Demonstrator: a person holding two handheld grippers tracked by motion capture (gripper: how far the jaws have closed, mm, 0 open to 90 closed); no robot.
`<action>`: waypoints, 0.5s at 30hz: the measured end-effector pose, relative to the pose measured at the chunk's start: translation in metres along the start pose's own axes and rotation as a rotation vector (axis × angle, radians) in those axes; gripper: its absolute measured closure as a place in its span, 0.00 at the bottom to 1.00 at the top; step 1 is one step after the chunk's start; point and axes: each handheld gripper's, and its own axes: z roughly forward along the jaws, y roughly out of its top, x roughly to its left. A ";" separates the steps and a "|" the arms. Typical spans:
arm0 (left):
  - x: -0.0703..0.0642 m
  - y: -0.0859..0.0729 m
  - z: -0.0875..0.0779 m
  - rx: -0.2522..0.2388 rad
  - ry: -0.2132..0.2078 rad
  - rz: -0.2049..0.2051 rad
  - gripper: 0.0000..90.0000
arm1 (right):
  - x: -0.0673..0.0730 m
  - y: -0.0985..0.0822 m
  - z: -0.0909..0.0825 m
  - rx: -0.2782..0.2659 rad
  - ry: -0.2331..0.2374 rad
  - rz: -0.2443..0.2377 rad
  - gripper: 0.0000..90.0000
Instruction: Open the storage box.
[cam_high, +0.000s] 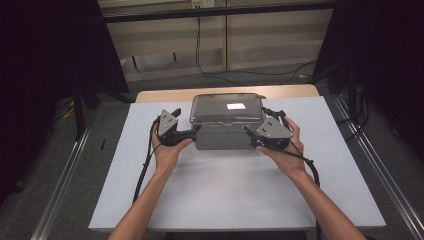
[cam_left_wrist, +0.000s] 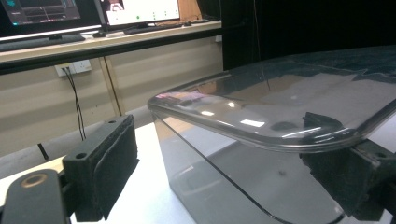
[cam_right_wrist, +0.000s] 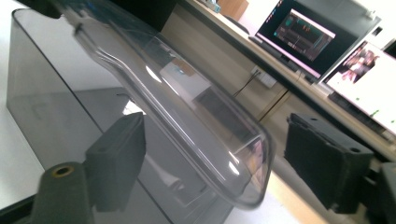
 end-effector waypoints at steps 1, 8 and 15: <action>0.000 0.000 0.000 -0.003 0.000 0.000 0.13 | -0.002 -0.002 0.000 -0.001 0.004 0.025 0.22; 0.000 0.003 0.000 -0.011 0.001 0.005 0.13 | -0.016 -0.016 0.004 0.005 0.012 0.116 0.21; -0.001 0.006 0.003 -0.018 -0.001 0.006 0.13 | -0.022 -0.022 0.012 -0.011 0.012 0.184 0.21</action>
